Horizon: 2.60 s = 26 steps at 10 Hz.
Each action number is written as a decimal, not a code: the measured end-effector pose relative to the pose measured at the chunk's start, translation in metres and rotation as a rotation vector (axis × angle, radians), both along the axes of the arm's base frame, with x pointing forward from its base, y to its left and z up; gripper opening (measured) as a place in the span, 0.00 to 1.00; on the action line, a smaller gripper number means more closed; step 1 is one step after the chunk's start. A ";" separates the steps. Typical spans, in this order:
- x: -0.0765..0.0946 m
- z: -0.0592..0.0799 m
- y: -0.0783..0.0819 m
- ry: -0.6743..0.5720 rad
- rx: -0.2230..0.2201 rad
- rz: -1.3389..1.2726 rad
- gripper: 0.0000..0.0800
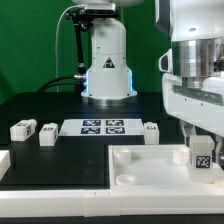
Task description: Assemble one leg
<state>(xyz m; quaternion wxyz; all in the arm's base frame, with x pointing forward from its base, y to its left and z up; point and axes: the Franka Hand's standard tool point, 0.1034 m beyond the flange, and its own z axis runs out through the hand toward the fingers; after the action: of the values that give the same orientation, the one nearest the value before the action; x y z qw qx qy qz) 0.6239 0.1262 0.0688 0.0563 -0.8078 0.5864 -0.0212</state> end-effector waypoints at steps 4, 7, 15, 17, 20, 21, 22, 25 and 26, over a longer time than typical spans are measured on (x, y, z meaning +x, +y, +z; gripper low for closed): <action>0.000 -0.001 -0.001 -0.014 -0.061 0.556 0.81; 0.001 0.000 0.000 -0.025 -0.116 0.915 0.81; 0.002 0.000 -0.009 -0.031 -0.158 1.217 0.46; 0.002 0.000 -0.009 -0.031 -0.158 1.215 0.36; 0.001 -0.001 -0.009 -0.018 -0.127 0.899 0.36; 0.001 -0.002 -0.009 -0.019 -0.110 0.699 0.36; 0.001 -0.002 -0.009 -0.017 -0.099 0.566 0.36; 0.001 -0.002 -0.009 0.003 -0.046 0.161 0.36; 0.001 -0.002 -0.009 0.008 -0.039 0.081 0.36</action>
Offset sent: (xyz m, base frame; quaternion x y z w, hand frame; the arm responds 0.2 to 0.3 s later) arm 0.0089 0.0117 -0.0026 -0.0306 -0.0479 -0.3575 0.9322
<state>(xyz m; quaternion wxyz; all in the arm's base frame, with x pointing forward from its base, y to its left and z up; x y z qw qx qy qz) 0.6245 0.1175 0.0665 0.0391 -0.8319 0.5529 -0.0269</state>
